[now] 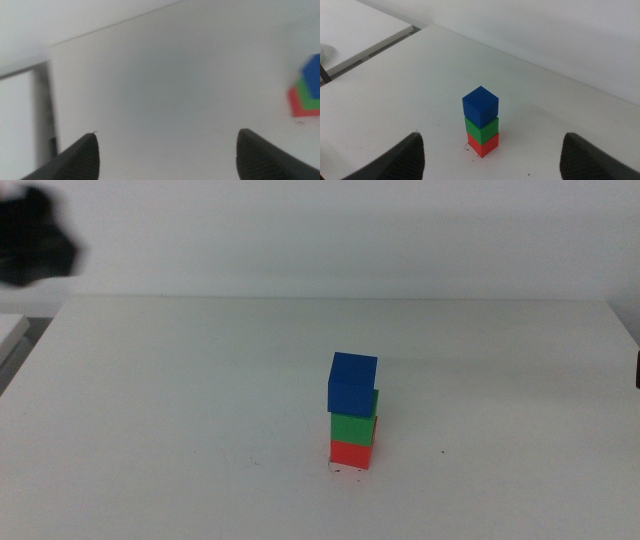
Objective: Stack red cubes first, then green, then blue cubes in a specific spot.
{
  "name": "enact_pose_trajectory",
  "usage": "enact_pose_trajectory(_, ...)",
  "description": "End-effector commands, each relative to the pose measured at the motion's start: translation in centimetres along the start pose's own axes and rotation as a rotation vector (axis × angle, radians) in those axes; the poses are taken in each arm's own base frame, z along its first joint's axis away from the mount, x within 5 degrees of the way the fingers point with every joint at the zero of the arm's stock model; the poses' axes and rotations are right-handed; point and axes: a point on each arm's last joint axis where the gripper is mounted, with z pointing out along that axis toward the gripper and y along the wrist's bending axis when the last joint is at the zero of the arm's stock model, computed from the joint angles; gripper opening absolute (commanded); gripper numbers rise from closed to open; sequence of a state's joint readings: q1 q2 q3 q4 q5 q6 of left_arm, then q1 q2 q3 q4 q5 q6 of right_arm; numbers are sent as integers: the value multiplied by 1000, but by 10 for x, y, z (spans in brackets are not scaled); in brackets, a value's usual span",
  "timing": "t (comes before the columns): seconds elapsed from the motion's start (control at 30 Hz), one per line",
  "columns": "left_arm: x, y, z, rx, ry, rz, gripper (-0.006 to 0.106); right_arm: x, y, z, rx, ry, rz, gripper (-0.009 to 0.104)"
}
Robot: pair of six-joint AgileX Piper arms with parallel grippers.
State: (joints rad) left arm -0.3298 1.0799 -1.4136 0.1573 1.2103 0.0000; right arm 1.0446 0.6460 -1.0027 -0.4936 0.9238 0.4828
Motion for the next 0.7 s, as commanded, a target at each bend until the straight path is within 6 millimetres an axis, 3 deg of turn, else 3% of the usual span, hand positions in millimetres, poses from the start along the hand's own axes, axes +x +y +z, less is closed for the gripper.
enact_pose_trajectory(0.0,25,13,-23,-40,-82,-79,94,1,0,1,-1,-1,-10,86)
enact_pose_trajectory(0.13,63,23,-39,-140,-209,-155,94,1,0,1,-1,-1,-10,86)
enact_pose_trajectory(0.3,99,16,-60,-167,-354,-202,94,1,0,1,-1,-1,-10,86)
enact_pose_trajectory(0.67,131,6,-102,-197,-537,-201,94,1,0,1,-1,-1,-10,86)
